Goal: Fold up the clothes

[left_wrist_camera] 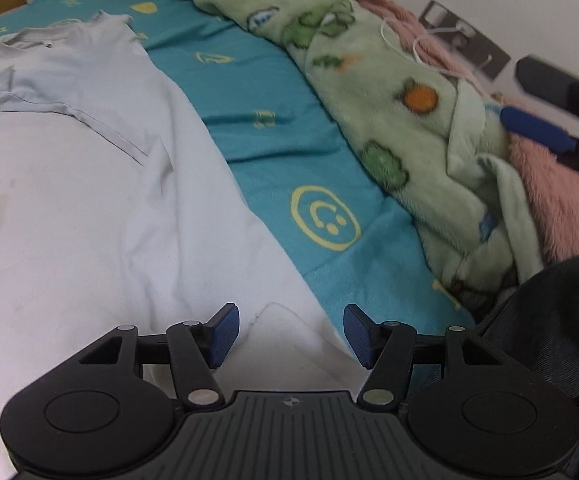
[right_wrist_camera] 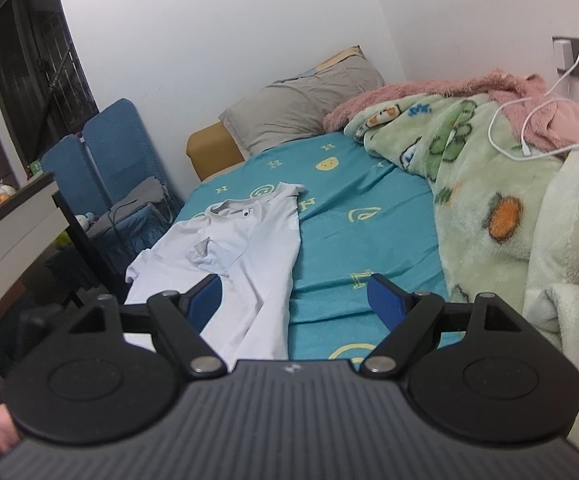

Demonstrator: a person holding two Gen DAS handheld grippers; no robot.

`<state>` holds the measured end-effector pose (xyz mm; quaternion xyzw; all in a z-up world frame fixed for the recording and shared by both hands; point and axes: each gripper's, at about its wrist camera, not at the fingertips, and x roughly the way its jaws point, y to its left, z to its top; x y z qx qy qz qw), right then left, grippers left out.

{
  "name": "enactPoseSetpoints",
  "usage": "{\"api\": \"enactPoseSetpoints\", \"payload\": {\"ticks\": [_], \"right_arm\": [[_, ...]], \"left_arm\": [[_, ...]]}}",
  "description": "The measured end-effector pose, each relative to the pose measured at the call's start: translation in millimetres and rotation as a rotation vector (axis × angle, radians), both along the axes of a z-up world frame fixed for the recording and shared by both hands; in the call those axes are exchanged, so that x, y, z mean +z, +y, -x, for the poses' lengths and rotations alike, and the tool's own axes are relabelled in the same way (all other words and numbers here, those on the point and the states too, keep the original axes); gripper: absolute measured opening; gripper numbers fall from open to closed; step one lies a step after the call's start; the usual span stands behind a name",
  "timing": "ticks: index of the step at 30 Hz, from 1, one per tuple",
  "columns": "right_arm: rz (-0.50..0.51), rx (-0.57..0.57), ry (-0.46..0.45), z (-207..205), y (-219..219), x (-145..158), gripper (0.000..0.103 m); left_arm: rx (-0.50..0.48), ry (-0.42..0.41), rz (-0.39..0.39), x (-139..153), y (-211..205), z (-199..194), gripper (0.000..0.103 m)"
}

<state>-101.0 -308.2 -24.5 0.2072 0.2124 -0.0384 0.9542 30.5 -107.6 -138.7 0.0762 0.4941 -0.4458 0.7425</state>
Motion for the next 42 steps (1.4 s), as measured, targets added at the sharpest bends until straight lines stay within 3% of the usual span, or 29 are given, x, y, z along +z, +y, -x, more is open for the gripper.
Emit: {"api": "enactPoseSetpoints", "payload": {"ticks": [3,5,6,11,13,16,18,20,23,25,28,31,34,36,37,38,40,42], "right_arm": [[-0.022,0.002,0.0,1,-2,-1,0.082],[-0.027,0.007,0.001,1,-2,-2,0.082],[-0.029,0.01,0.001,2,-2,-2,0.082],[-0.035,0.03,-0.001,4,-1,-1,0.082],[-0.037,0.04,0.004,3,-1,-2,0.082],[-0.042,0.074,0.028,-3,1,-2,0.082],[-0.06,0.112,0.055,-13,2,-1,0.082],[-0.092,0.161,0.087,-30,4,-1,0.082],[-0.113,0.229,0.13,-72,14,-1,0.082],[-0.109,0.274,0.161,-111,25,-4,0.077],[-0.092,0.332,0.217,-174,42,-18,0.074],[-0.001,0.354,0.251,-224,65,-42,0.063],[0.051,0.363,0.29,-260,79,-75,0.056],[0.065,0.362,0.307,-276,84,-97,0.05],[0.065,0.364,0.318,-282,87,-106,0.048],[0.078,0.361,0.334,-287,90,-116,0.041],[0.157,0.358,0.33,-290,99,-126,0.026],[0.203,0.371,0.308,-291,106,-127,0.015]], "left_arm": [[-0.092,0.043,-0.014,-12,3,-1,0.043],[-0.155,0.022,-0.017,-10,5,7,0.008],[-0.189,0.013,-0.023,-7,9,13,0.003],[-0.279,0.003,-0.058,16,33,44,0.003],[-0.252,0.003,-0.127,18,42,53,0.003],[-0.159,0.04,-0.171,18,60,54,0.005],[-0.035,0.093,-0.08,26,74,42,0.013],[0.09,0.146,0.013,35,89,30,0.038],[0.33,0.236,0.116,31,106,11,0.057],[0.445,0.292,0.107,17,109,4,0.057],[0.509,0.329,0.036,-4,105,4,0.057],[0.474,0.319,-0.03,-13,95,9,0.055],[0.438,0.305,-0.046,-16,88,15,0.053],[0.425,0.291,-0.051,-17,85,16,0.044],[0.421,0.285,-0.054,-17,84,16,0.031],[0.416,0.281,-0.056,-18,84,17,0.02],[0.408,0.289,-0.054,-20,83,16,0.007],[0.41,0.273,-0.058,-18,83,18,0.005]]}}
